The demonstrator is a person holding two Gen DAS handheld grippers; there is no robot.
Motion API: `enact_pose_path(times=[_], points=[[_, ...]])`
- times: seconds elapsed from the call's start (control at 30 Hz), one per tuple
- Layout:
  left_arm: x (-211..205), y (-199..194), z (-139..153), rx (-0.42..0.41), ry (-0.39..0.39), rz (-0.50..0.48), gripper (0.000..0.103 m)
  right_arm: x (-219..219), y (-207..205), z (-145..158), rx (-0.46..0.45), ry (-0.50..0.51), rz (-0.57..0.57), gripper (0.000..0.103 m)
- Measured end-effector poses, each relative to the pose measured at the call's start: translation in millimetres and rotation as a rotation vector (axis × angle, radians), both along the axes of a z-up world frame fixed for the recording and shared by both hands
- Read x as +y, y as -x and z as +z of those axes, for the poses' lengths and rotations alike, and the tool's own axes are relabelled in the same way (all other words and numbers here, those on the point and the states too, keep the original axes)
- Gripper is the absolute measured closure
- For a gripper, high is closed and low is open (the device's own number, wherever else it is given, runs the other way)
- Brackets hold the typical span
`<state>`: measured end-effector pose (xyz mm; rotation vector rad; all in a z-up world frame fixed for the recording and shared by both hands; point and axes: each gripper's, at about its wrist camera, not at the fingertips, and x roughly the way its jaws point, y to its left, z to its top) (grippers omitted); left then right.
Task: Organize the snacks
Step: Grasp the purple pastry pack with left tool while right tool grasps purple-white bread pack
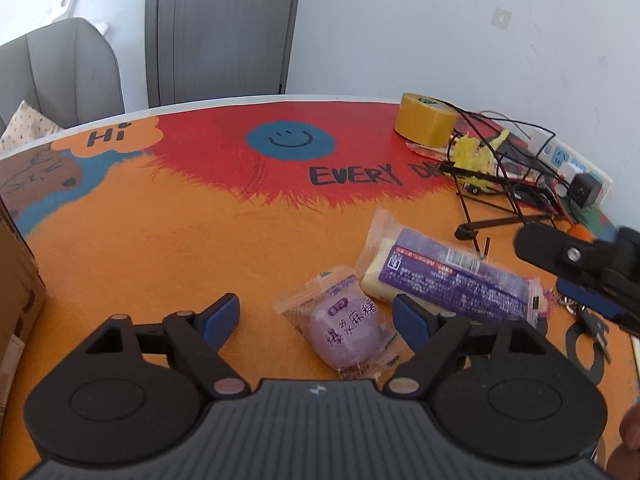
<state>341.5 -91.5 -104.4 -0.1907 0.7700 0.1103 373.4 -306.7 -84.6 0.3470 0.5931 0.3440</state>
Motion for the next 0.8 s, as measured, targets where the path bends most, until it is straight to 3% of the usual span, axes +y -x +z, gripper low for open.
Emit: enact_pose_path(times=[0.1,0.2,0.27,0.37,0.63,0.73,0.8], points=[[5,5,1,0.003,0.007,0.003,0.026,5,-5,1,-0.004,0.014,0.006,0.026],[10,10,1,-0.004,0.012,0.008,0.037,12,-13,1,-0.006,0.025,0.02,0.026],[14,13,2,-0.005,0.009,0.014,0.058,17,-18,1,-0.006,0.038,0.027,0.026],[22,16,3,-0.013,0.055,0.016,0.068,23,-25,-2,0.0,0.057,0.039,0.026],[31,26,4,-0.021,0.059,0.02,0.07,36,-22,-15,0.047,0.116,0.067,0.028],[38,31,5,-0.024,0.068,0.035,0.07,40,-17,-18,0.069,0.12,0.088,0.035],[42,34,6,-0.023,0.077,0.046,0.07,43,-14,-21,0.083,0.123,0.097,0.044]])
